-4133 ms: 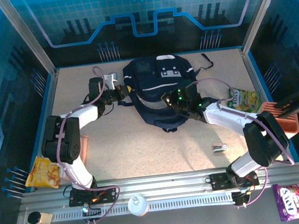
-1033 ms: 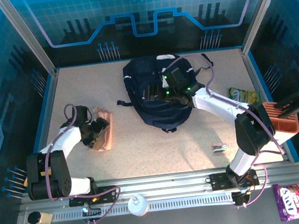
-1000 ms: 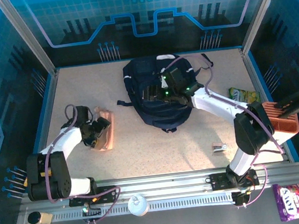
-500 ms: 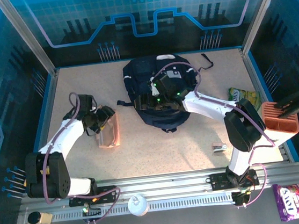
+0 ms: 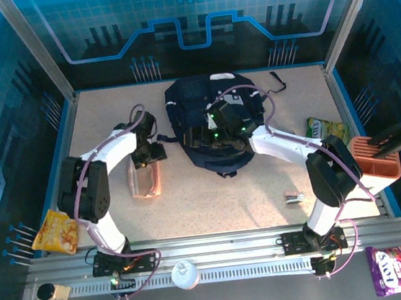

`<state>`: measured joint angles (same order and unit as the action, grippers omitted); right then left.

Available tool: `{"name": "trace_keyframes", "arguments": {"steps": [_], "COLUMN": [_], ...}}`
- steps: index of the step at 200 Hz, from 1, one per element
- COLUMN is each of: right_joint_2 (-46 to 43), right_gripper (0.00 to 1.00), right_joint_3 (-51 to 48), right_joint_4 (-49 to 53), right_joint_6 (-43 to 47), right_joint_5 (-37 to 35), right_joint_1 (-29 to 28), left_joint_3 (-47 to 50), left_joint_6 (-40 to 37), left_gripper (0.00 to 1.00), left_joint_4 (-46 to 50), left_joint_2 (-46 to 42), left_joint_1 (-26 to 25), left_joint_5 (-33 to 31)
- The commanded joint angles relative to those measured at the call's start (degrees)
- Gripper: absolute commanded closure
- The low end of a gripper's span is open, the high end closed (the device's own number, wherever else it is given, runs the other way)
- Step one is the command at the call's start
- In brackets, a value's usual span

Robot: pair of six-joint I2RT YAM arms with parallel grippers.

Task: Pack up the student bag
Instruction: Pick up the pencil pouch from the middle-left of the table.

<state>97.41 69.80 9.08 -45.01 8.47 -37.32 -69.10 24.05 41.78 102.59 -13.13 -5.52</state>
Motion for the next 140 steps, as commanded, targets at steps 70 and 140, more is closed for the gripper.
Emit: {"name": "trace_keyframes", "arguments": {"steps": [70, 140], "right_joint_2": [-2.8, -2.0], "right_gripper": [0.16, 0.18], "right_joint_3": [-1.0, -3.0], "right_joint_4": [-1.4, -8.8], "right_joint_6": [-0.1, 7.4], "right_joint_5": [-1.7, 4.9], "right_joint_1": [0.5, -0.3], "left_joint_3": [-5.8, 0.8], "left_joint_6": [-0.4, 7.1], "left_gripper": [0.71, 0.9], "left_joint_4": [5.8, -4.0], "left_joint_2": [5.6, -11.5], "left_joint_1": [-1.7, 5.5], "left_joint_5": [-3.8, 10.1]}}
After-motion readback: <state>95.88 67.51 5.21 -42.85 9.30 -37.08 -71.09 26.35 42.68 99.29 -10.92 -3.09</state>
